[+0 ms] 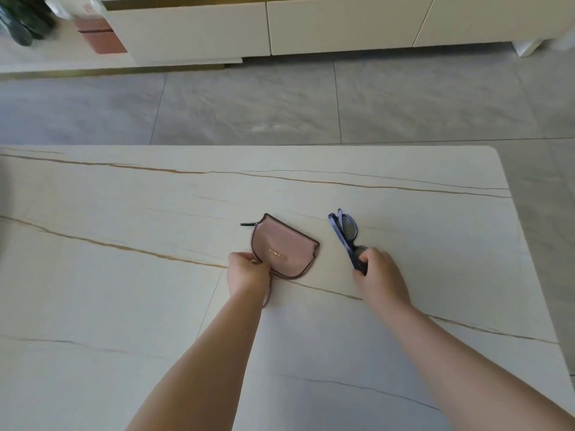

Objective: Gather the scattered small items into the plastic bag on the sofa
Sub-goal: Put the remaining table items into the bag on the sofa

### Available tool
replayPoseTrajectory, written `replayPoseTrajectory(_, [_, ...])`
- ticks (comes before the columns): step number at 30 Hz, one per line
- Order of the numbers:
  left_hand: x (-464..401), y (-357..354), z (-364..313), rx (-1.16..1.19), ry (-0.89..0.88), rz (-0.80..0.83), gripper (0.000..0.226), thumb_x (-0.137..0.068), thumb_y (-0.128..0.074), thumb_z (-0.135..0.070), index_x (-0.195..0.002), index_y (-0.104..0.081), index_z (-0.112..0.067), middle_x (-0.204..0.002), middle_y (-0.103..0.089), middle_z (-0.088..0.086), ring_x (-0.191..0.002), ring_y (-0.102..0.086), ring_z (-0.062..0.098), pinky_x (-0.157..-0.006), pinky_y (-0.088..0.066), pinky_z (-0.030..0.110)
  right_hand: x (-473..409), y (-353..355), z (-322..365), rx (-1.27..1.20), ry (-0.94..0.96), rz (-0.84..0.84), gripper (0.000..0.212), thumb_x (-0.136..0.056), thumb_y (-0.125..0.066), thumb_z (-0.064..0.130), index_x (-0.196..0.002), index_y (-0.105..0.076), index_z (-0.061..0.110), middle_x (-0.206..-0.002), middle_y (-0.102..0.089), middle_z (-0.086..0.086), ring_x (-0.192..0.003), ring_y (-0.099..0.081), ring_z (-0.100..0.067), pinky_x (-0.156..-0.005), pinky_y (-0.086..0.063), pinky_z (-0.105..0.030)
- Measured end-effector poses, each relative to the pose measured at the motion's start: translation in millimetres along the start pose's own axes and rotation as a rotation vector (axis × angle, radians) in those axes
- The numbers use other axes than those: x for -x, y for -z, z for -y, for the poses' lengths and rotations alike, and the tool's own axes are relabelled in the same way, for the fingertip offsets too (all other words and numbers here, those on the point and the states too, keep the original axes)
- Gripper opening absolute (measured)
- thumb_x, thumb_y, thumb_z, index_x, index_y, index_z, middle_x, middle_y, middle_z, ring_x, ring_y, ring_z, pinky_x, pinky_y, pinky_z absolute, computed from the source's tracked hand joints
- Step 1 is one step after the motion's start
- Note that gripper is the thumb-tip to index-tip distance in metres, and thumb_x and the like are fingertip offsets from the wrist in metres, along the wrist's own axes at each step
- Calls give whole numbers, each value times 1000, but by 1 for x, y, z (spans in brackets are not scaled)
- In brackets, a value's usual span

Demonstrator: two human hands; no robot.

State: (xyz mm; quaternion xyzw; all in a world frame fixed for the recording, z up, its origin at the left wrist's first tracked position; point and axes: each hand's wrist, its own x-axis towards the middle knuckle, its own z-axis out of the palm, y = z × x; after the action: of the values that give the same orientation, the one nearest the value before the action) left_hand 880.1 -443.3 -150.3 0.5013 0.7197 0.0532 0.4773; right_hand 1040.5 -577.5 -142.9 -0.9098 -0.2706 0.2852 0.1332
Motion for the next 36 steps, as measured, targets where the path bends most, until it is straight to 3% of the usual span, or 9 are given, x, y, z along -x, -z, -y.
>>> replayPoseTrajectory(5, [35,7,-3,272,133,63,30,-80,-63,-5,-104,-46,-9,-95,-59,13,-85,-59,27,-77,-48,35,33,15,-17,-227,-61,92,52,-87,-59,11,-134,-36,13,-121,-56,-11,-102,-56,-29,-75,-42,-28])
replayPoseTrajectory(7, [55,17,-9,309,171,99,14,-81,-58,-2,-94,-53,-4,-92,-59,16,-81,-59,28,-82,-52,43,50,30,-22,-341,-148,156,59,-86,-60,11,-139,-33,13,-122,-55,-8,-105,-57,-29,-82,-47,-32])
replayPoseTrajectory(10, [92,35,-19,337,176,142,10,-83,-51,3,-83,-60,0,-85,-61,15,-78,-60,28,-77,-57,40,78,59,-26,-577,-234,236,45,-84,-59,5,-126,-45,14,-100,-56,1,-85,-56,-22,-81,-53,-41])
replayPoseTrajectory(14, [151,62,-35,356,126,146,11,-86,-50,-1,-85,-60,-5,-84,-59,12,-80,-57,28,-77,-53,38,121,110,-27,-754,-255,222,39,-81,-60,1,-114,-51,20,-89,-56,4,-73,-54,-15,-65,-52,-26])
replayPoseTrajectory(18, [213,82,-63,350,58,199,14,-85,-54,-4,-80,-64,-12,-83,-60,9,-80,-54,26,-76,-46,35,167,164,-29,-863,-255,205,43,-79,-60,-1,-114,-51,24,-94,-58,4,-73,-55,-14,-64,-51,-24])
replayPoseTrajectory(22, [279,100,-97,323,-64,310,3,-84,-62,-4,-85,-64,-4,-80,-60,9,-76,-54,24,-70,-44,31,219,216,-28,-942,-261,111,42,-80,-60,-1,-113,-47,23,-100,-58,-1,-73,-55,-13,-61,-49,-22])
replayPoseTrajectory(26, [337,118,-114,189,-191,479,11,-87,-61,-7,-76,-58,-8,-78,-52,9,-73,-47,21,-70,-38,31,286,247,-29,-1062,-311,20,25,-77,-56,-6,-87,-58,17,-72,-53,-2,-57,-42,-15,-52,-37,-23])
replayPoseTrajectory(29, [371,129,-122,103,-260,615,11,-88,-63,-11,-79,-60,-6,-78,-52,10,-68,-47,21,-62,-39,28,338,265,-30,-1124,-288,-36,23,-78,-51,-9,-76,-55,14,-68,-38,-6,-55,-30,-14,-51,-25,-24])
replayPoseTrajectory(36, [452,141,-121,-56,-343,912,3,-88,-65,-12,-88,-64,-9,-82,-64,7,-69,-57,18,-61,-48,26,465,289,-32,-1314,-412,-417,19,-82,-57,-10,-91,-60,7,-70,-48,-5,-57,-40,-13,-54,-33,-22])
